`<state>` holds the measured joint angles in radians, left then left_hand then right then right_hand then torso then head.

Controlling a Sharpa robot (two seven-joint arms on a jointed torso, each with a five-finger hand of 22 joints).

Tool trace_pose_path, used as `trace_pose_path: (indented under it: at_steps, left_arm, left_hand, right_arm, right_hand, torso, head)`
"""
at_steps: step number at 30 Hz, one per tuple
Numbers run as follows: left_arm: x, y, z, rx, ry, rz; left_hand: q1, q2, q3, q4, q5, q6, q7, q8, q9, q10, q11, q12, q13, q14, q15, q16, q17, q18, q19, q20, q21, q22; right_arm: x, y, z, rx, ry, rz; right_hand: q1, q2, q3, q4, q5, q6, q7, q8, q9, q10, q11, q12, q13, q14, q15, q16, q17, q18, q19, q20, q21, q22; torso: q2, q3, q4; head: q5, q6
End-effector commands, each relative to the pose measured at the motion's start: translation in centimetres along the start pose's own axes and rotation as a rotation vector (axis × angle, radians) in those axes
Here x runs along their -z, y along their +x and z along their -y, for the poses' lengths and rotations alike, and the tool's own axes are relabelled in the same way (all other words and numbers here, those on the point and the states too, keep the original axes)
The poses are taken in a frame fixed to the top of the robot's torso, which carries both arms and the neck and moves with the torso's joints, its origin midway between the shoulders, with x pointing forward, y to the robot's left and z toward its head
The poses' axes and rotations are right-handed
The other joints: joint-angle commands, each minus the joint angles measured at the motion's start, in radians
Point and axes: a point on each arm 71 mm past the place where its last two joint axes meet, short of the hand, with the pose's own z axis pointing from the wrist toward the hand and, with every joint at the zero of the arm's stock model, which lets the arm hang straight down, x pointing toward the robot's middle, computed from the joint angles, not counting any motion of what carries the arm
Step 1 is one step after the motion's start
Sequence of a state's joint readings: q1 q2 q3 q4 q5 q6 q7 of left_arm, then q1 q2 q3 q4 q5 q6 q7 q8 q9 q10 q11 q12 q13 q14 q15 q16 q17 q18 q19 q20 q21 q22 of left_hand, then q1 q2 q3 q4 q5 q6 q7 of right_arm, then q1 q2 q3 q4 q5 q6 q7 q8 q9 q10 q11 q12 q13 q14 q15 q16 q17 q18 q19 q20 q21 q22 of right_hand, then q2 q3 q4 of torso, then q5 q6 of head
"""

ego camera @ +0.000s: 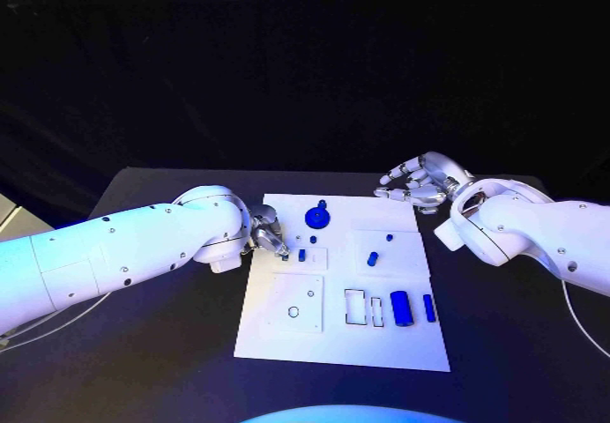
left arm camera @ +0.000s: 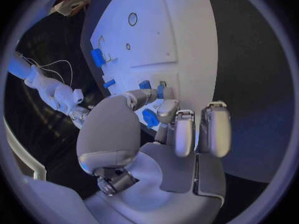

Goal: Assemble the parts on the task board

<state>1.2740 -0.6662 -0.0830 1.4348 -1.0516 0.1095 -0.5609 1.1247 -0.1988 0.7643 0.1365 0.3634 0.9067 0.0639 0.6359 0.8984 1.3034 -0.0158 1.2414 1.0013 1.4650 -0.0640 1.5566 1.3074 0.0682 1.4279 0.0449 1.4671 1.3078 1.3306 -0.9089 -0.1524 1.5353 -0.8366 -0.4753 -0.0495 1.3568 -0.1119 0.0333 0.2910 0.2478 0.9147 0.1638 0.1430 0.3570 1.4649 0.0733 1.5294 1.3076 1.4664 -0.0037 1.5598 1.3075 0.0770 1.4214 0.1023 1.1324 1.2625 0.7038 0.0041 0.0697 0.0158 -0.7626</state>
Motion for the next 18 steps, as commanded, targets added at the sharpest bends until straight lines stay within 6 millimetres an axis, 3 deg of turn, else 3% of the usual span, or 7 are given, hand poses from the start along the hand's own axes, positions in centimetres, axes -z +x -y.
trace_pose_path:
  at_steps: [1, 18]
  left_arm:
    - [-0.06, 0.51, -0.12, -0.002, -0.010, -0.036]
    - [-0.01, 0.69, -0.16, 0.013, -0.009, -0.061]
  left_hand:
    - [-0.003, 0.009, 0.163, -0.164, 0.006, 0.011, -0.003, 0.005, 0.003, 0.009, 0.001, 0.004, 0.003, 0.100, -0.005, 0.005, 0.245, -0.019, 0.006, -0.001, 0.007, 0.054]
    - [-0.004, 0.008, 0.165, -0.167, 0.010, 0.012, -0.003, 0.006, 0.003, 0.012, 0.001, 0.007, 0.007, 0.101, -0.005, 0.006, 0.246, -0.019, 0.008, -0.001, 0.008, 0.056]
  right_arm:
    - [-0.01, 0.13, -0.04, 0.008, -0.009, -0.014]
    - [-0.04, 0.16, 0.00, 0.008, -0.009, -0.014]
  right_hand:
    - [-0.006, -0.001, -0.002, -0.001, 0.003, -0.002, -0.005, 0.004, 0.001, 0.064, 0.003, -0.002, 0.222, 0.094, 0.005, -0.004, 0.221, 0.013, -0.005, 0.000, -0.006, 0.000]
    - [-0.006, -0.001, -0.002, -0.001, 0.004, -0.003, -0.005, 0.004, 0.001, 0.064, 0.003, -0.003, 0.222, 0.094, 0.005, -0.004, 0.221, 0.013, -0.005, -0.001, -0.007, 0.000]
  torso:
    - [0.000, 0.0004, -0.0001]
    - [0.000, 0.0000, -0.0001]
  head:
    - [0.001, -0.001]
    - [0.001, -0.003]
